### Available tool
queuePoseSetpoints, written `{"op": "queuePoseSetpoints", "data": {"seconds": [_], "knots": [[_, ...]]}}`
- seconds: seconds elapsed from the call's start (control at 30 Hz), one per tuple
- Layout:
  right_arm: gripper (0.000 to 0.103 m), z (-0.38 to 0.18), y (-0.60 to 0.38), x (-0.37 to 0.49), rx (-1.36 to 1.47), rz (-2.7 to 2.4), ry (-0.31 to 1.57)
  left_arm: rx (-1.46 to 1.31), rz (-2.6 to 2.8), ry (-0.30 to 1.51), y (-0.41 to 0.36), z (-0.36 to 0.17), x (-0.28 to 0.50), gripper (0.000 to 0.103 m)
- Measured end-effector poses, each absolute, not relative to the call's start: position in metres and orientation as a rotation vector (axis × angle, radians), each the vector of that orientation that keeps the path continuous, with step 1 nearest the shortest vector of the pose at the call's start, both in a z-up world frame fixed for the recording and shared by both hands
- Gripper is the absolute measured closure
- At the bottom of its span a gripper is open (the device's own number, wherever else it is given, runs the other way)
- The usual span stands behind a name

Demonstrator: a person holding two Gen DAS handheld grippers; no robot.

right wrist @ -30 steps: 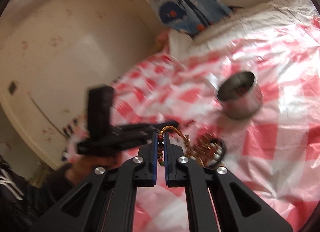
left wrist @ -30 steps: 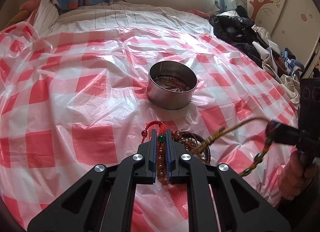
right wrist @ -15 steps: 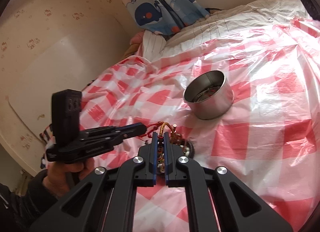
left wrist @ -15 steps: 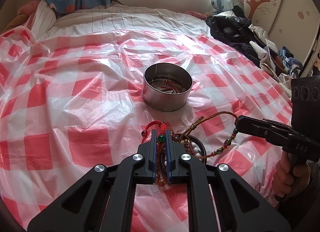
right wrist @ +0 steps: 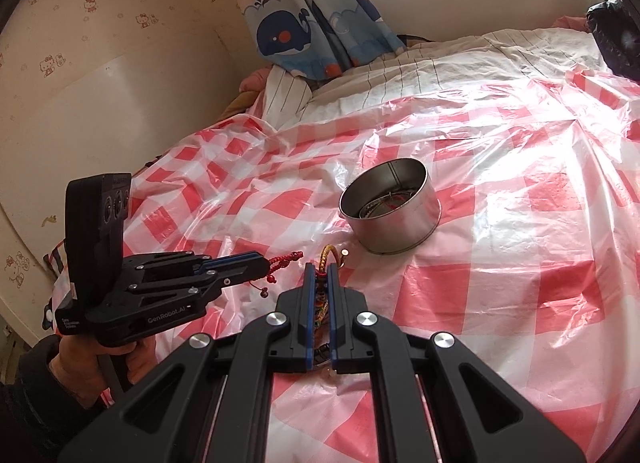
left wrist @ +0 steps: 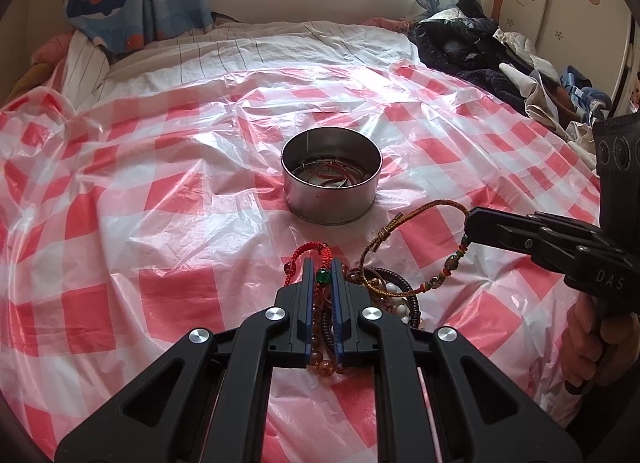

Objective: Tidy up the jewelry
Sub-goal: 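Lift both bracelets from the heap and carry them toward the silver tin, then open the left tool over the tin while the right tool releases its bangle inside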

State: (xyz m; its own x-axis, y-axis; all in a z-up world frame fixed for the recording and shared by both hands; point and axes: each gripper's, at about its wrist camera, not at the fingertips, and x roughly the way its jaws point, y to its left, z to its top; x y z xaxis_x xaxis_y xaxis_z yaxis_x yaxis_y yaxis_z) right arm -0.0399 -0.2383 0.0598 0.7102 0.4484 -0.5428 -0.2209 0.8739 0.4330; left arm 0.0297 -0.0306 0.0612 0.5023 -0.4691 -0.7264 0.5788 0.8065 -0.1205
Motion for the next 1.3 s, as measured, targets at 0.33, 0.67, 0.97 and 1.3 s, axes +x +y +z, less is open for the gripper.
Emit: {"op": "queuePoseSetpoints", "data": {"seconds": [0.33, 0.67, 0.97, 1.3], "knots": [[0.097, 0.063, -0.241, -0.041, 0.350, 0.350, 0.660, 0.149, -0.634, 0.807, -0.031, 0.064, 0.029, 0.096], [0.096, 0.074, -0.251, -0.037, 0.382, 0.324, 0.572, 0.018, -0.700, 0.745, -0.025, 0.086, 0.035, 0.096], [0.096, 0.083, -0.268, -0.007, 0.451, 0.305, 0.524, -0.010, -0.751, 0.686, -0.065, 0.102, 0.073, 0.096], [0.094, 0.062, -0.268, 0.059, 0.438, 0.275, 0.625, 0.051, -0.692, 0.845, -0.095, 0.063, 0.132, 0.085]]}}
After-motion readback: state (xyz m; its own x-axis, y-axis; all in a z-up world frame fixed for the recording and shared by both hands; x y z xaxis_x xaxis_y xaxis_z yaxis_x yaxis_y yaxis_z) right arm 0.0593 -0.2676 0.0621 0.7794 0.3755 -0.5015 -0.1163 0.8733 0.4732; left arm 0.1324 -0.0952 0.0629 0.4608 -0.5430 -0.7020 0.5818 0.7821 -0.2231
